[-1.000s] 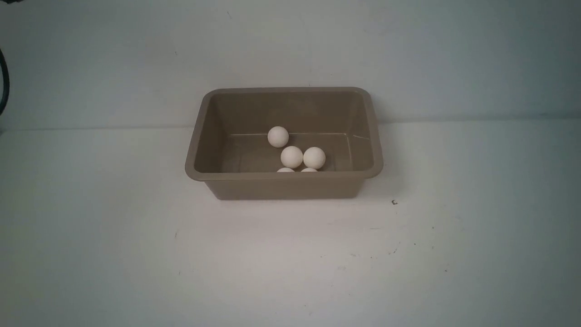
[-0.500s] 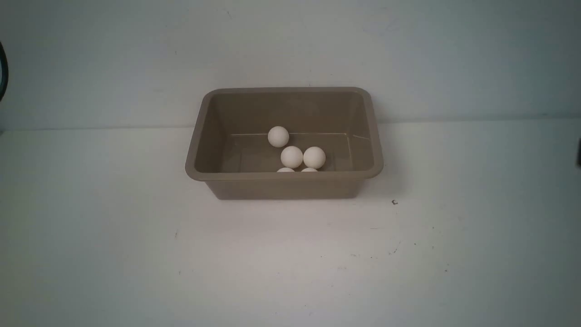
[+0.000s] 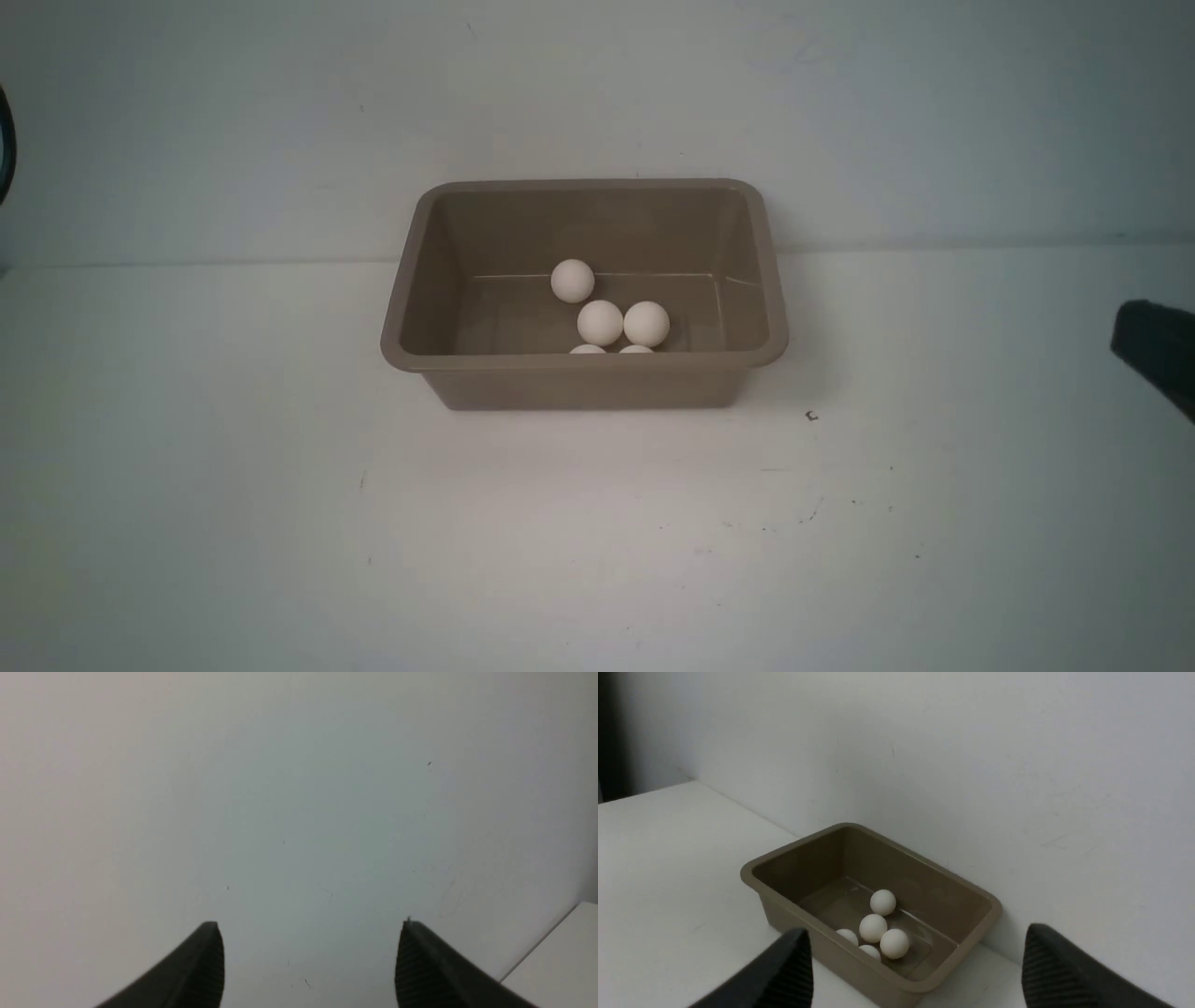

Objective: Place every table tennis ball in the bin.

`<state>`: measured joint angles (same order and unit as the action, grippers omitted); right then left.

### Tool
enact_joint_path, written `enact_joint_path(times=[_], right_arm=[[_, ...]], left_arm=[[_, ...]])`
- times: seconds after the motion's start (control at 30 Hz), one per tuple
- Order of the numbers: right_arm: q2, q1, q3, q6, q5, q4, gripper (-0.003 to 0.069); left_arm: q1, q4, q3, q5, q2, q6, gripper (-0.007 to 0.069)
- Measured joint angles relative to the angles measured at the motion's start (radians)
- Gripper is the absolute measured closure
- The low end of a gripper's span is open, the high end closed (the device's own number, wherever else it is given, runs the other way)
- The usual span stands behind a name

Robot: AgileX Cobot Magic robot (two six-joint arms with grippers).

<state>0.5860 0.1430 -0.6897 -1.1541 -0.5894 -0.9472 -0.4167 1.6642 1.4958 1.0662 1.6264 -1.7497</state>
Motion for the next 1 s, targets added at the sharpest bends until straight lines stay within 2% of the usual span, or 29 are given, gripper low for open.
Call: enact_joint_path(times=[0.2,0.57,0.77,1.0], right_arm=[[0.000,0.000,0.007,-0.079,0.058,-0.005,0.0113],[0.000,0.000,0.116,-0.097,0.157,-0.035,0.0113],[0.000,0.000,0.151,-0.098,0.159,-0.084,0.0113],[0.000,0.000,0.158,-0.123,0.113,-0.138,0.0130]], left_arm=[[0.000,0.000,0.000,-0.001,0.000,0.000,0.0178],[0.000,0.000,0.000,-0.001,0.000,0.000,0.0178],[0.000,0.000,0.000,-0.001,0.000,0.000,0.0178],[0.000,0.000,0.000,-0.001,0.000,0.000,0.0216]])
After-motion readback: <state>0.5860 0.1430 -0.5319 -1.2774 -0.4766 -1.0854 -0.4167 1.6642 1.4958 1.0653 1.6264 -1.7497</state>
